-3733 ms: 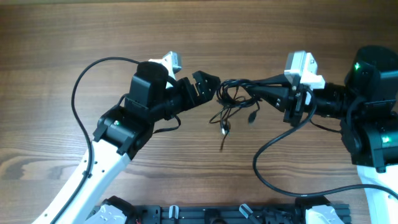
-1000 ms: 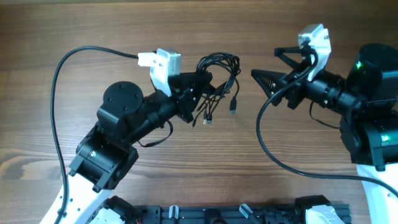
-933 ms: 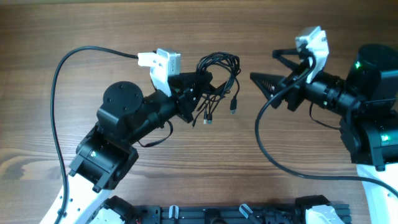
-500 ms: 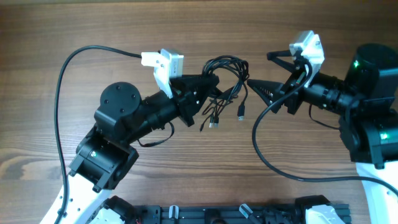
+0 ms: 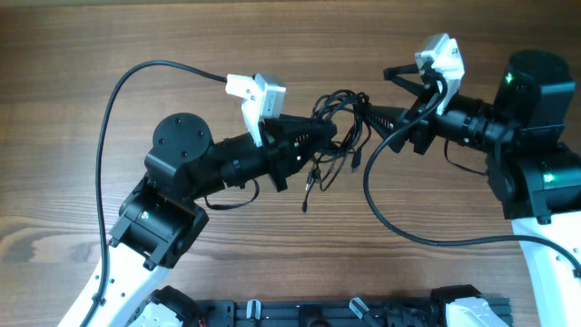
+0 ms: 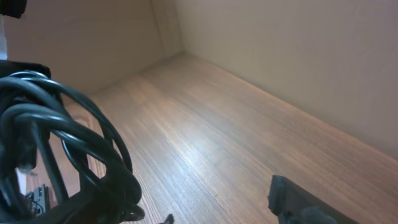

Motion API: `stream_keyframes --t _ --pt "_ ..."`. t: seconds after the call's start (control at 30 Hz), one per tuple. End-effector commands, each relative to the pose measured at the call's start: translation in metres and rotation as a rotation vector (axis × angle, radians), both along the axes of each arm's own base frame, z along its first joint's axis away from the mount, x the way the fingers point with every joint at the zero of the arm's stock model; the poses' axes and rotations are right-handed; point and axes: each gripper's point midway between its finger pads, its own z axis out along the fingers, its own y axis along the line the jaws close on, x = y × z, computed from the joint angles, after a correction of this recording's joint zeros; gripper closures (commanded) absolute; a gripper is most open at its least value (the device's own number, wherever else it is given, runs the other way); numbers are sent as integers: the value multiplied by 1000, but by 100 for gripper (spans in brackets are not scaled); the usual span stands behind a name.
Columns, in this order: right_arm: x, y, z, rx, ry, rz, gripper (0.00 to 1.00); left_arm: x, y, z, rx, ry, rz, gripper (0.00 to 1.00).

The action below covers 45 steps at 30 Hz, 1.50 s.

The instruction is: Untangle cables

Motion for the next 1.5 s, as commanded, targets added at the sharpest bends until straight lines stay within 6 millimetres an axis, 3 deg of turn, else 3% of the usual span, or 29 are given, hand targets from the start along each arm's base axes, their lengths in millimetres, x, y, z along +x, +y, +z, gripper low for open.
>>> stream_keyframes --t 0.0,0.3,0.47,0.6,0.83,1.1,1.3,1.47 --pt "20 -15 -7 -55 3 -132 23 -15 -4 8 -16 -29 -76 96" --pt "18 -16 -12 -65 21 -134 23 1 3 5 15 -63 22 96" --pt "6 -17 2 -54 -19 -131 22 33 24 -28 140 -2 249 96" --pt "1 -22 7 -66 -41 -162 19 30 22 -24 128 -12 229 96" --pt "4 -22 -1 -86 -27 -153 18 -3 1 10 15 -125 -2 96" --pt "6 -21 5 -77 -54 -148 18 -15 -3 10 9 -125 -78 96" --pt "-10 -5 10 -24 -49 -27 18 -13 -3 10 10 -124 -66 96" --pt "-10 -4 13 -19 -59 -19 18 -11 -3 12 5 -132 -57 96"
